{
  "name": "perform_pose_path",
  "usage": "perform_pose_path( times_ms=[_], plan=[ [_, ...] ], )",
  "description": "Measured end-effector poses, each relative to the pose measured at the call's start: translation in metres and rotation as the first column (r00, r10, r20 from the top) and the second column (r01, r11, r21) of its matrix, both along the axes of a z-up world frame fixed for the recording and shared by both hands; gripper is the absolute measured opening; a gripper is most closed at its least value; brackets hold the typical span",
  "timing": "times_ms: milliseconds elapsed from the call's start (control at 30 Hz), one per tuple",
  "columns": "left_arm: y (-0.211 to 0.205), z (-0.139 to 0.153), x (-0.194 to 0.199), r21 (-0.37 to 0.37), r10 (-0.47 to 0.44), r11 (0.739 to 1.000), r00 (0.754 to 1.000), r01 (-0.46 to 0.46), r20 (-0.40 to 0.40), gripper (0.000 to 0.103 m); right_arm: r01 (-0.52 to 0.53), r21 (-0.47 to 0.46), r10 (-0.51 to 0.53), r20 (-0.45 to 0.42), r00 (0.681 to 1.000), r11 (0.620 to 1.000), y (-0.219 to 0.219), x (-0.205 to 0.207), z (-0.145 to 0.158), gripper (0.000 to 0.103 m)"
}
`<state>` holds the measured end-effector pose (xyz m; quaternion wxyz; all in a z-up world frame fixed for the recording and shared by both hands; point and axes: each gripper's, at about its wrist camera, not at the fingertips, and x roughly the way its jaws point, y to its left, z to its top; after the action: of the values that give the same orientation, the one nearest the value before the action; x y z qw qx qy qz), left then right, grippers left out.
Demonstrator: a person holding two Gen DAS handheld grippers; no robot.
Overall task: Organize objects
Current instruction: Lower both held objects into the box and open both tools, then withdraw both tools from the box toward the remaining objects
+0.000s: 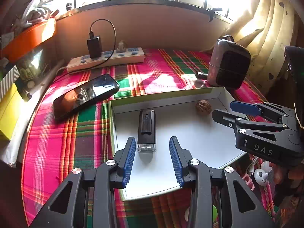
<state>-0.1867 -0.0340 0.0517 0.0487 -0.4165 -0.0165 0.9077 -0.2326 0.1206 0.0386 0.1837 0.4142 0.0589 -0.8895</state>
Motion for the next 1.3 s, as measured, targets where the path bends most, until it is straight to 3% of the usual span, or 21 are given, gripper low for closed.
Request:
perform_pose_path(
  times_ms=[733, 1300],
  plan=[
    [0.012, 0.012, 0.069, -0.04, -0.029, 0.999, 0.996, 0.025, -0.088, 0.036, 0.031, 0.0, -0.031, -0.078, 0.997, 1.0, 0.024, 0.075, 0.01, 0.052],
    [0.011, 0.002, 0.1, 0.043, -0.095, 0.994, 0.993, 0.099, -0.077, 0.042, 0.128, -0.014, -0.129, -0.085, 0.988, 0.992, 0.066, 0.116, -0.001, 0.052]
  ],
)
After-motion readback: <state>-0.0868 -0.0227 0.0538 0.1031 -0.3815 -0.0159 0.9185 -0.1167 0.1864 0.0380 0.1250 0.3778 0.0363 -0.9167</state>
